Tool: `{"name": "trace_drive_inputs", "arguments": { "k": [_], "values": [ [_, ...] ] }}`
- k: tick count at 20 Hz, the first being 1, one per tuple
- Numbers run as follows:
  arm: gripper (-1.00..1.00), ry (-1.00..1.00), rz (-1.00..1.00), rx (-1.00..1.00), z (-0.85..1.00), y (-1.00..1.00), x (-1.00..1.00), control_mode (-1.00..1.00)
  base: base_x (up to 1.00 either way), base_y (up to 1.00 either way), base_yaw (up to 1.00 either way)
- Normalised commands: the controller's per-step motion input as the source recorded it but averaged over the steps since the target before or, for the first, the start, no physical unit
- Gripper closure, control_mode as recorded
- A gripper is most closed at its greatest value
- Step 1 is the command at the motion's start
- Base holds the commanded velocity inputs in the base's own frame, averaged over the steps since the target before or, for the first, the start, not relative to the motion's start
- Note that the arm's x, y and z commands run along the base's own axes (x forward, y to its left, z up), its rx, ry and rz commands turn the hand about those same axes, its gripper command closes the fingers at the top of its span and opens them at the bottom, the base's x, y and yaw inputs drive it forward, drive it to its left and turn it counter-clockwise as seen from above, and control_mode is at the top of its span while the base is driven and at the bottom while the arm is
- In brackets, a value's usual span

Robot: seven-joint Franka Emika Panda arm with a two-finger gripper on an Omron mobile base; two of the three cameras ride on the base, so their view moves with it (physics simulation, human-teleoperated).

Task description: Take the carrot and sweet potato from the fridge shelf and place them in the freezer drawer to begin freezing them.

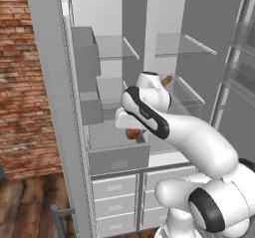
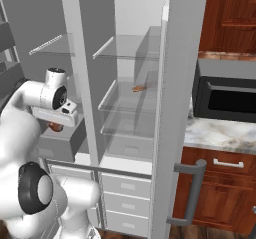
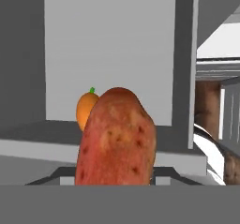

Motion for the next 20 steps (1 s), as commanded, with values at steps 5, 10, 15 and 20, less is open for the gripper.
{"name": "trace_drive_inputs", "arguments": {
  "k": [5,10,15,20],
  "values": [
    [1.0,0.0,0.0,-0.01,-0.3,0.12,0.32,-1.0,0.0,0.0,0.0],
    [1.0,0.0,0.0,-0.03,-0.28,0.28,0.31,-1.0,0.0,0.0,0.0],
    [1.0,0.0,0.0,-0.04,-0.34,0.32,0.23,-1.0,0.0,0.0,0.0],
    [1.0,0.0,0.0,-0.01,-0.37,0.2,-0.04,-1.0,0.0,0.0,0.0]
  ]
}}
